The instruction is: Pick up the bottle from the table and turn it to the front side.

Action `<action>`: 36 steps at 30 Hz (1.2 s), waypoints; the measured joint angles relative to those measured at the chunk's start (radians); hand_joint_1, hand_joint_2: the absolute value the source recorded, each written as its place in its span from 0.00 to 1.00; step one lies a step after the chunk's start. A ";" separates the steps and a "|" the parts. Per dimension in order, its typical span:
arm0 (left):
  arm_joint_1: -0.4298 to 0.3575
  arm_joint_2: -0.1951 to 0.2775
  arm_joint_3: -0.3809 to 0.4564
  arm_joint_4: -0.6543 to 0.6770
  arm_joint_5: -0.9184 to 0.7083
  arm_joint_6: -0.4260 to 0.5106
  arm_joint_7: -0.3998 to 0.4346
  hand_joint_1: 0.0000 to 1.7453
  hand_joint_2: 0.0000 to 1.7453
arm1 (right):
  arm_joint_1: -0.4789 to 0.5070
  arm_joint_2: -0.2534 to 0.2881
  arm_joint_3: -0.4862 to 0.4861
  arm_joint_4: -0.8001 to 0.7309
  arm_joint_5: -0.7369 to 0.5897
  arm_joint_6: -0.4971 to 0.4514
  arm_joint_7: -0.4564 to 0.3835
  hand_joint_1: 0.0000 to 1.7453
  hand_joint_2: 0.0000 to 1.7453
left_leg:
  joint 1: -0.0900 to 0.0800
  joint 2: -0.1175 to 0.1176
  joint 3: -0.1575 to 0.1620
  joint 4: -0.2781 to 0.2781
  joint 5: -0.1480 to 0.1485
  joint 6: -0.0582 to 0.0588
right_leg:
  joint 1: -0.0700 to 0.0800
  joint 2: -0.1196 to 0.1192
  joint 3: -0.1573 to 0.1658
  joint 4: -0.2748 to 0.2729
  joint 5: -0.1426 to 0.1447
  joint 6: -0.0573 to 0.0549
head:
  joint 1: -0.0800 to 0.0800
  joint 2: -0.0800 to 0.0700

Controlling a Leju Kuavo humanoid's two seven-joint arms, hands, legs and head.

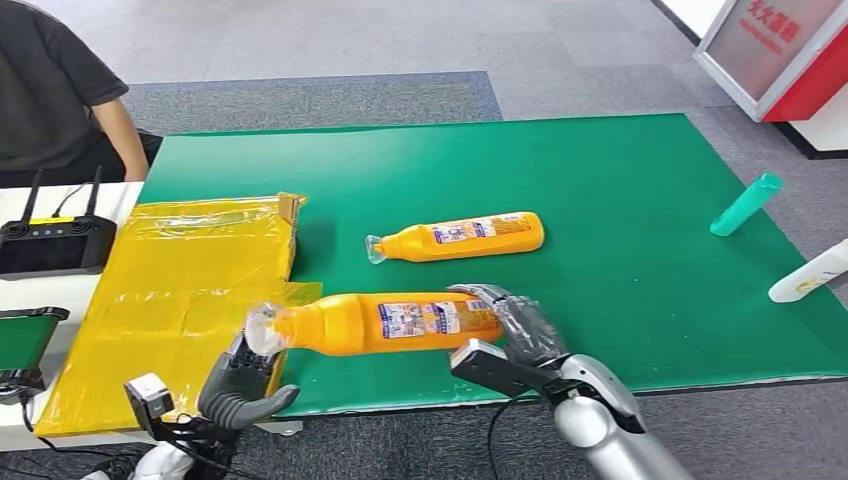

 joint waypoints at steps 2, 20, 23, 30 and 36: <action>-0.007 0.001 -0.022 0.000 0.020 -0.035 0.000 0.00 1.00 | 0.004 0.026 0.000 0.015 -0.025 -0.005 -0.025 1.00 1.00 | 0.000 0.000 0.000 0.000 0.000 0.000 | 0.000 0.000 0.000 0.000 0.000 0.000 | 0.000 0.000; -0.016 0.037 -0.204 -0.071 0.074 -0.072 0.000 0.00 1.00 | -0.008 0.139 0.000 0.255 -0.012 -0.143 -0.080 1.00 1.00 | 0.000 0.000 0.000 0.000 0.000 0.000 | 0.000 0.000 0.000 0.000 0.000 0.000 | 0.000 0.000; -0.016 0.040 -0.210 -0.079 0.078 -0.051 0.000 0.00 1.00 | -0.010 0.145 0.000 0.275 -0.012 -0.147 -0.083 1.00 1.00 | 0.000 0.000 0.000 0.000 0.000 0.000 | 0.000 0.000 0.000 0.000 0.000 0.000 | 0.000 0.000; -0.016 0.040 -0.210 -0.093 0.081 -0.039 0.000 0.00 1.00 | -0.008 0.149 0.001 0.307 -0.011 -0.150 -0.090 1.00 1.00 | 0.000 0.000 0.000 0.000 0.000 0.000 | 0.000 0.000 0.000 0.000 0.000 0.000 | 0.000 0.000; -0.016 0.040 -0.209 -0.098 0.089 -0.019 0.000 0.00 1.00 | -0.007 0.149 0.002 0.321 -0.012 -0.152 -0.091 1.00 1.00 | 0.000 0.000 0.000 0.000 0.000 0.000 | 0.000 0.000 0.000 0.000 0.000 0.000 | 0.000 0.000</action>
